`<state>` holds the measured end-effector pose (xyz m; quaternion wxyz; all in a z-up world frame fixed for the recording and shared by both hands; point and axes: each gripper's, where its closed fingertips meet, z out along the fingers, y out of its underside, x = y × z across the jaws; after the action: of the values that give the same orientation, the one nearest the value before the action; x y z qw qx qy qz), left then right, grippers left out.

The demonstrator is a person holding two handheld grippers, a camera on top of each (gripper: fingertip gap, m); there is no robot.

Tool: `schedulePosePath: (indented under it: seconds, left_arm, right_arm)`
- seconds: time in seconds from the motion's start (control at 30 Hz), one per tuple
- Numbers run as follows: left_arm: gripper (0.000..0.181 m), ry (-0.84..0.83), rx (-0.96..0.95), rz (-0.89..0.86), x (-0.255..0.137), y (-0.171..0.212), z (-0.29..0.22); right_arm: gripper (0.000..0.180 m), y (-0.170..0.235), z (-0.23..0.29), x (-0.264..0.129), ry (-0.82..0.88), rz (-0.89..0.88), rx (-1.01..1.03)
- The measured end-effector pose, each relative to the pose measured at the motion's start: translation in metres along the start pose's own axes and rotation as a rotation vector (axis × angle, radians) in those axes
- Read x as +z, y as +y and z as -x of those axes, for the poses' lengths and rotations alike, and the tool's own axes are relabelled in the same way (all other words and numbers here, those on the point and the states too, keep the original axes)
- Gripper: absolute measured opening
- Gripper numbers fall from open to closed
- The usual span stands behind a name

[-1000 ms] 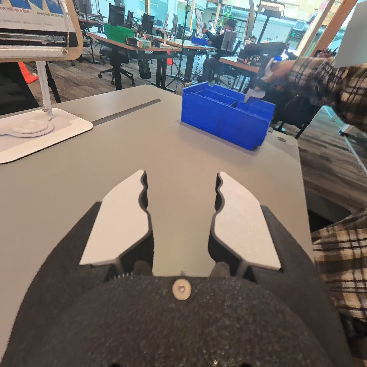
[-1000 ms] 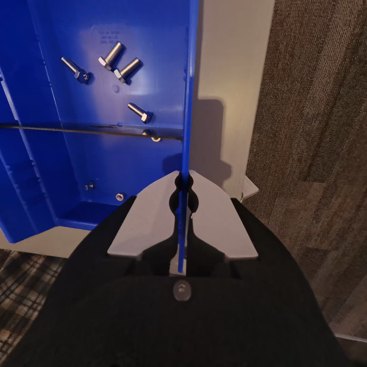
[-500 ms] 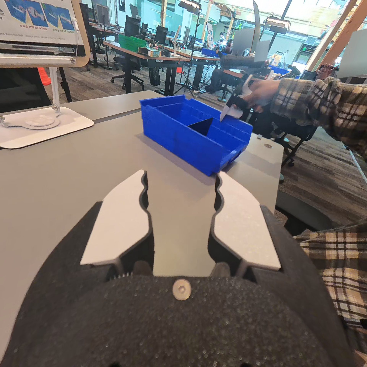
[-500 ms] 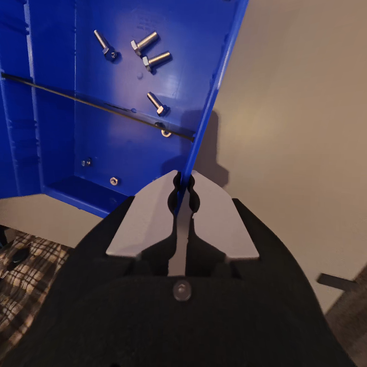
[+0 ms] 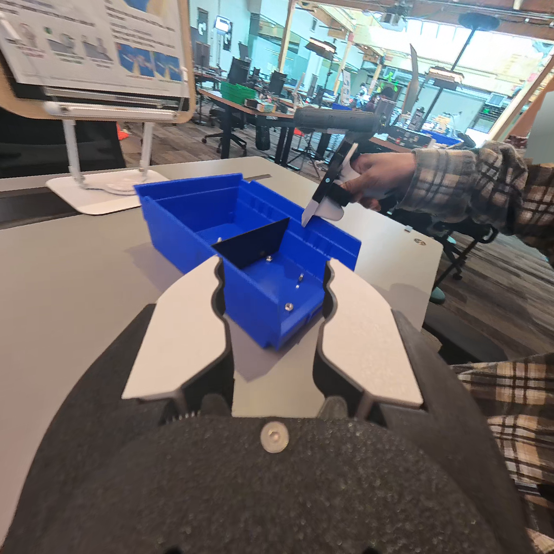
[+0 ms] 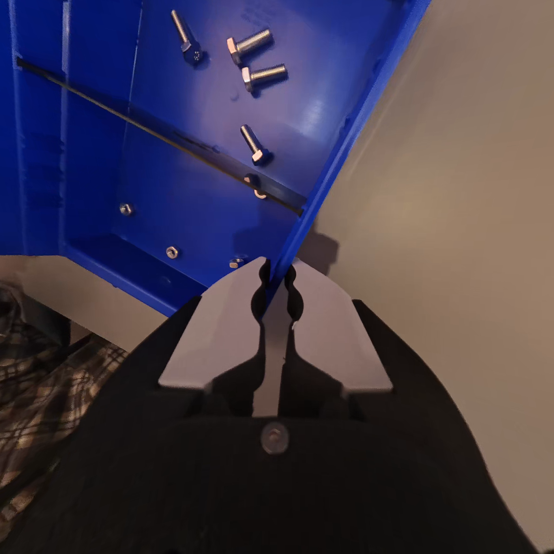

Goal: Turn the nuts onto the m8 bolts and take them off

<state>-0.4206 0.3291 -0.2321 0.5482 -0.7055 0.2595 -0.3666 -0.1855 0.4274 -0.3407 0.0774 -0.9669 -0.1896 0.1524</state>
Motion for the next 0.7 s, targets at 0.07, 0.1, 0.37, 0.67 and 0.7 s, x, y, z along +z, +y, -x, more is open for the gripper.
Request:
schedulePosePath:
  seconds: [0.07,0.1,0.37,0.67,0.7]
  left_arm:
    - [0.063,-0.02,-0.002,-0.003,-0.007,-0.001,0.006]
    - [0.063,-0.028,-0.003,-0.006,-0.01,-0.002,0.008]
    - [0.063,-0.047,-0.015,-0.012,-0.021,-0.007,0.016]
    - [0.064,-0.107,0.024,0.023,-0.034,-0.012,0.024]
    - [0.065,-0.132,0.037,0.035,-0.04,-0.015,0.03]
  right_arm:
    - [0.009,-0.01,0.021,0.008,-0.01,-0.003,-0.021]
    - [0.009,-0.014,0.031,0.011,-0.015,-0.004,-0.03]
    - [0.011,-0.034,0.099,0.033,-0.086,0.001,-0.055]
    - [0.033,-0.053,0.09,-0.019,-0.323,-0.363,-0.109]
    - [0.035,-0.051,0.08,-0.03,-0.349,-0.445,-0.128]
